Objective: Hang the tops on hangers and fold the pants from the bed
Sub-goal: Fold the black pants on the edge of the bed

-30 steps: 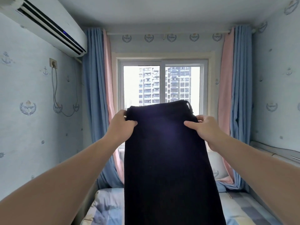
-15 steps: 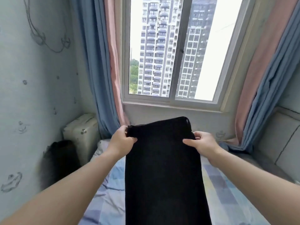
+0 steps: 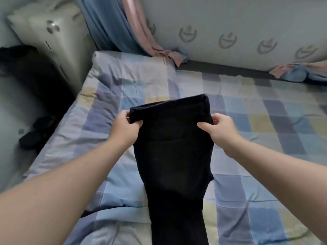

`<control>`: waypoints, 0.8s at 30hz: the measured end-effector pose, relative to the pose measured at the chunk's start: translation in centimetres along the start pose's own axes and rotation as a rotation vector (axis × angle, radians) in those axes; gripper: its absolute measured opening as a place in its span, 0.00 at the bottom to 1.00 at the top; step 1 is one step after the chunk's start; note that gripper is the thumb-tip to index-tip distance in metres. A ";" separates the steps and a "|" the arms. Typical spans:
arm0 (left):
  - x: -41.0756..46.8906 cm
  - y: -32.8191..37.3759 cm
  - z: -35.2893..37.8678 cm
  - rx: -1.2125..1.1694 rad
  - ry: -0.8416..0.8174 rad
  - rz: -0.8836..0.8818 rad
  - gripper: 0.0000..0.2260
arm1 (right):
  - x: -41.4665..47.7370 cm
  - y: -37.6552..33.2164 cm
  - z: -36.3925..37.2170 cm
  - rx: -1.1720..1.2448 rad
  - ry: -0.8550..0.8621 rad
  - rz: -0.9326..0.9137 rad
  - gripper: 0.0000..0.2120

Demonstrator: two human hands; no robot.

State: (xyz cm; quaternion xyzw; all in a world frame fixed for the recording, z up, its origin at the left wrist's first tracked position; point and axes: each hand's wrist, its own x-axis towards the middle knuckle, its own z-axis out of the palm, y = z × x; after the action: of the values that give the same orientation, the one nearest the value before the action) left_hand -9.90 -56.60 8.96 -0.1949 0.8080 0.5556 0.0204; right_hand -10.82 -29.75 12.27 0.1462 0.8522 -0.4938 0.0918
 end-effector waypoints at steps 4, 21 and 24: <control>4.1 -4.7 3.7 0.024 0.074 -0.083 0.24 | 5.3 3.6 3.8 -0.066 0.104 -0.011 0.11; -15.7 -20.2 13.0 0.244 -0.197 -0.324 0.28 | -5.4 22.8 5.9 -0.518 -0.350 0.171 0.34; -20.4 -20.6 13.3 0.222 -0.182 -0.375 0.28 | -8.2 24.6 4.9 -0.493 -0.397 0.159 0.33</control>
State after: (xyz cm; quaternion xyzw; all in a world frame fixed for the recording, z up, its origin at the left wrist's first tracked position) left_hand 13.45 -44.91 -9.40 -0.2873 0.8088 0.4649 0.2173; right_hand 5.35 -23.74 -7.73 0.0865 0.8975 -0.2825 0.3273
